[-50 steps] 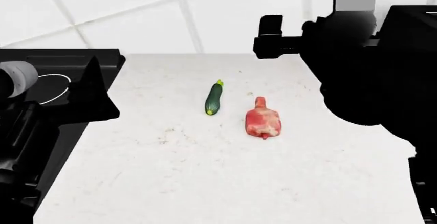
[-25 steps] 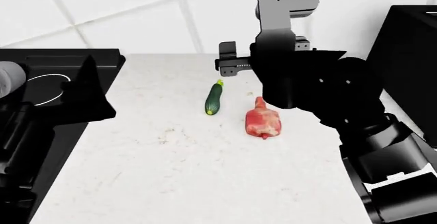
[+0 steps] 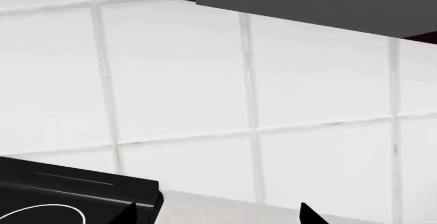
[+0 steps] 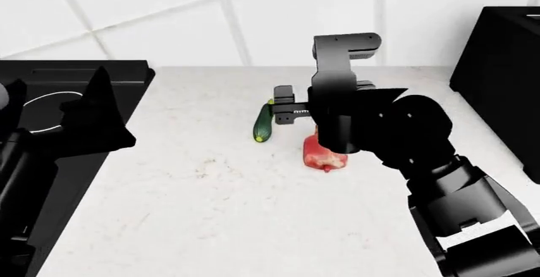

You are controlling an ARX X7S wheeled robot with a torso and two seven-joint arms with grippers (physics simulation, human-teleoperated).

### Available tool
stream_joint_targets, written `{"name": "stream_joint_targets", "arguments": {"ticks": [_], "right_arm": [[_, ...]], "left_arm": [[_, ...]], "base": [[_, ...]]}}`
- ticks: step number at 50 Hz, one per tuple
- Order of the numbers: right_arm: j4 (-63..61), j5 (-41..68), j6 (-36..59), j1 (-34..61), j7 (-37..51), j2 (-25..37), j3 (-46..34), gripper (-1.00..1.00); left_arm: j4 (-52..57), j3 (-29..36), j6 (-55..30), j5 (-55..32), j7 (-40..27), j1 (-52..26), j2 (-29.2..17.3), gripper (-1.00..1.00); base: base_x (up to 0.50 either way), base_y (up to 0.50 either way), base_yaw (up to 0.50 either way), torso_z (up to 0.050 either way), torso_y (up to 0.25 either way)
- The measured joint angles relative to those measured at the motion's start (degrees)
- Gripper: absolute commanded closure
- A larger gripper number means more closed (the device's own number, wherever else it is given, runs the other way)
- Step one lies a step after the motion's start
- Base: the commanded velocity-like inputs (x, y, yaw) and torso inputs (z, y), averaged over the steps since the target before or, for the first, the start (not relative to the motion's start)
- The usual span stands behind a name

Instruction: Place both pans onto different burners. Then place the zucchini and the pork chop on different pans.

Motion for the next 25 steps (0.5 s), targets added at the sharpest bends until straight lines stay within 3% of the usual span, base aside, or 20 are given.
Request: {"name": "stream_joint_targets", "arguments": {"ticks": [25], "right_arm": [[1.1,0.5,-0.5,-3.8,0.4,0.1,-0.8,-1.0]], "left_arm": [[0.1,0.0,0.5,0.2,0.3,0.6,-0.1,-1.0]], "base": [[0.0,0.0,0.0,0.0,0.0]]}}
